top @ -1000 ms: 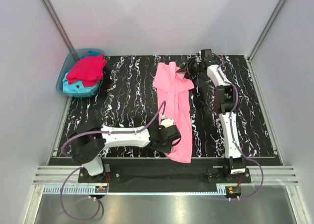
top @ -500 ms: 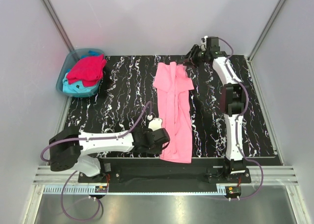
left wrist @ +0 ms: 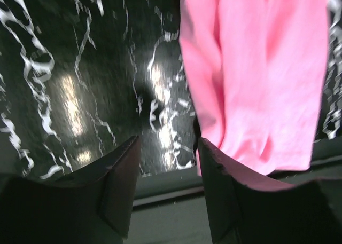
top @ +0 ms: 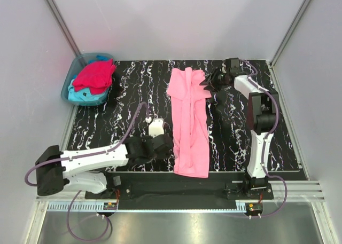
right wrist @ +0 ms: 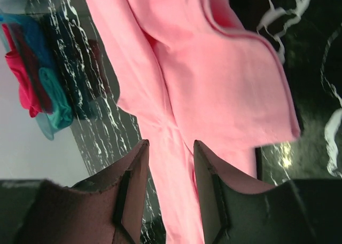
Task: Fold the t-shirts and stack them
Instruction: Fold the tshirt
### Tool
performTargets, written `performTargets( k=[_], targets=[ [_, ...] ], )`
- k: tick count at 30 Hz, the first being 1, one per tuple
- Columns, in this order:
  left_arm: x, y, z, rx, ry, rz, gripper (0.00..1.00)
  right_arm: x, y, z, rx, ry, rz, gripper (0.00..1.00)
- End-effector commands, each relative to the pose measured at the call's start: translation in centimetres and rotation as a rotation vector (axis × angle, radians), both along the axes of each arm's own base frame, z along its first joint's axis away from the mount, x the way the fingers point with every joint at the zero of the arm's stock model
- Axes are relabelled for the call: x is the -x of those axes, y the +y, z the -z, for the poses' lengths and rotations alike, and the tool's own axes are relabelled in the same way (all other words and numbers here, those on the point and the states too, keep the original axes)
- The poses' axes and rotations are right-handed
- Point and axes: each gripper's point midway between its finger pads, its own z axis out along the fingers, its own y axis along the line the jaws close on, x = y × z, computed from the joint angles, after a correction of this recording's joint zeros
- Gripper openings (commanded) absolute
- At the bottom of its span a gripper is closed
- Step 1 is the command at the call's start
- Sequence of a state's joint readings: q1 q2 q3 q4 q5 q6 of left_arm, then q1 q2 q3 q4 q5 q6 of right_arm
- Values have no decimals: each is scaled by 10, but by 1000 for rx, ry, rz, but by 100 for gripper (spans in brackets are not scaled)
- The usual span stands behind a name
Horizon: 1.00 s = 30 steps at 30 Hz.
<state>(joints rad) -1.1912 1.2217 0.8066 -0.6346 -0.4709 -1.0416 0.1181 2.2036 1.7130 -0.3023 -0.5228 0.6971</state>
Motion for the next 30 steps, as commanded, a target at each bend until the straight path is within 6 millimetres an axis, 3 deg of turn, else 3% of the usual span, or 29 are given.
performTargets(
  k=[1, 3, 4, 5, 10, 11, 13, 14, 20, 22, 30],
  targets=[
    [-30, -7, -51, 87, -175, -27, 54, 0, -4, -83, 7, -212, 32, 46],
    [-33, -12, -56, 118, -201, -1, 55, 14, -12, -77, 42, -199, 56, 46],
    [-31, -9, -52, 119, -197, 5, 55, 21, -16, -93, 51, -233, 67, 46],
    [-30, -10, -49, 124, -196, 14, 56, 31, -20, -84, 70, -215, 83, 46],
    [-16, -17, -30, 199, -149, 59, 55, 72, -26, -88, 46, -213, 114, 46],
    [-12, -12, -21, 211, -138, 61, 55, 92, -26, -80, 31, -192, 114, 46],
    [-7, -16, -19, 271, -136, 79, 54, 108, -26, -77, -2, -195, 140, 46],
    [-4, -11, -14, 285, -137, 81, 54, 127, -25, -68, -16, -186, 148, 46],
    [1, -11, -6, 352, -162, 123, 54, 198, -23, -40, 0, -153, 111, 46],
    [5, -20, -7, 406, -170, 167, 55, 212, -24, -46, -13, -182, 111, 46],
    [21, -52, -6, 512, -174, 345, 55, 281, -34, -14, 1, -95, 97, 46]
  ],
)
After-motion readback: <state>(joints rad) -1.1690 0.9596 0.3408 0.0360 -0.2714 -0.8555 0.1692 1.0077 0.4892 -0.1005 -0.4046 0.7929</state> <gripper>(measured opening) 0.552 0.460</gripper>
